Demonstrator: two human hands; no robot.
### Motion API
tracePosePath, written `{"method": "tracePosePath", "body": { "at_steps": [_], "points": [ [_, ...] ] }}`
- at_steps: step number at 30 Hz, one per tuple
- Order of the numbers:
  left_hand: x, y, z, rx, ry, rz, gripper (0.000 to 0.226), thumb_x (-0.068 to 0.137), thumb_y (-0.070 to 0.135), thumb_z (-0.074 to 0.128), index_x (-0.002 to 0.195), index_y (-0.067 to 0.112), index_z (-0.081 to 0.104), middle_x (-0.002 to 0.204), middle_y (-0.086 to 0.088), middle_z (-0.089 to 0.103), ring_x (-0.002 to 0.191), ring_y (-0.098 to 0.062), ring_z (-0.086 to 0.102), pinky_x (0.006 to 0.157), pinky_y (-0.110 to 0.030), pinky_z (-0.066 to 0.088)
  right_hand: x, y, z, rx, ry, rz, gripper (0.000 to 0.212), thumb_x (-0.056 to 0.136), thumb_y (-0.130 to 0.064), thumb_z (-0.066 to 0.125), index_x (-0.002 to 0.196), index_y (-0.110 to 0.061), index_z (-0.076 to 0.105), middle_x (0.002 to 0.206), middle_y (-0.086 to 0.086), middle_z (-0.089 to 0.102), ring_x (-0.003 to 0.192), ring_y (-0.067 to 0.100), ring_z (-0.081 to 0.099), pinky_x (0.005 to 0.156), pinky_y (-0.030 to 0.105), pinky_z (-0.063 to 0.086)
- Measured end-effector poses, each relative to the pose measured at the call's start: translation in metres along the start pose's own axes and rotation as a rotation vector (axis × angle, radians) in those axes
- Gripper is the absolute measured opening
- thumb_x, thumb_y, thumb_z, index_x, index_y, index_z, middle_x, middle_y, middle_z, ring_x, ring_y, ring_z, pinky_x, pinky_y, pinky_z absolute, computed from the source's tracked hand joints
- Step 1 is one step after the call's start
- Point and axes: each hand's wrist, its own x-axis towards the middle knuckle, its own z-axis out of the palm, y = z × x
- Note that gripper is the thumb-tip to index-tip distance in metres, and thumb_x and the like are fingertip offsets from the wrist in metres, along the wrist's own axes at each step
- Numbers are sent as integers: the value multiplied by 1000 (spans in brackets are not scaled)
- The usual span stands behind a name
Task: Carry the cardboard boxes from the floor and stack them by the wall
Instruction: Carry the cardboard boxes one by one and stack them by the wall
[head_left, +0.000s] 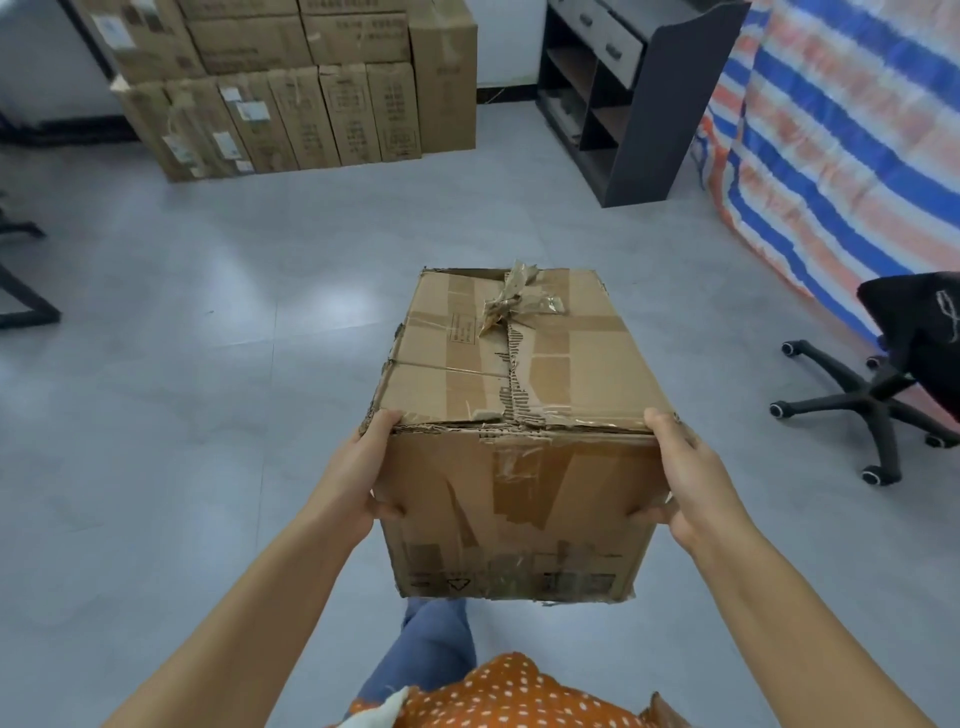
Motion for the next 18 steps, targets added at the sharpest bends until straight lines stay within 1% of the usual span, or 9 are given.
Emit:
{"method": "tracePosePath", "body": {
  "at_steps": [4,8,10,12,14,18],
  "points": [
    [68,52,29,15,-11,5,16,86,47,58,89,32,57,100,10,55,88,-12,52,69,-62,55,70,-40,35,-28,16,-3,18,87,-47,59,89,-29,62,95,-13,57,84,9,53,61,54,57],
    [143,123,55,37,-45,-14,16,86,48,58,89,32,56,100,11,54,87,-11,52,69,-60,56,141,-88,81,-4,44,17,21,87,-47,60,94,-28,62,98,-13,57,86,10,53,61,57,56],
    [176,165,66,48,-52,-7,20,87,48,58,95,30,57,100,10,54,86,-11,53,70,-59,56,170,-119,104,1,47,17,20,86,-47,61,91,-28,62,96,-12,59,86,10,54,58,55,57],
    [207,205,79,60,-65,19,28,87,48,58,106,28,57,101,11,54,88,-11,53,71,-56,57,197,-149,126,23,58,14,19,87,-46,60,89,-28,62,93,-11,60,83,11,56,60,54,57],
    [233,237,91,64,-76,16,33,87,49,57,112,27,56,103,12,55,89,-10,53,70,-52,58,224,-172,144,42,85,9,18,88,-47,59,87,-29,61,91,-11,61,81,11,57,63,51,57],
    [285,291,115,59,-94,28,30,87,49,57,109,29,57,106,12,56,91,-9,54,70,-52,58,279,-219,177,31,101,-11,16,88,-47,59,85,-31,59,89,-12,59,80,11,56,59,45,56]
  ]
}}
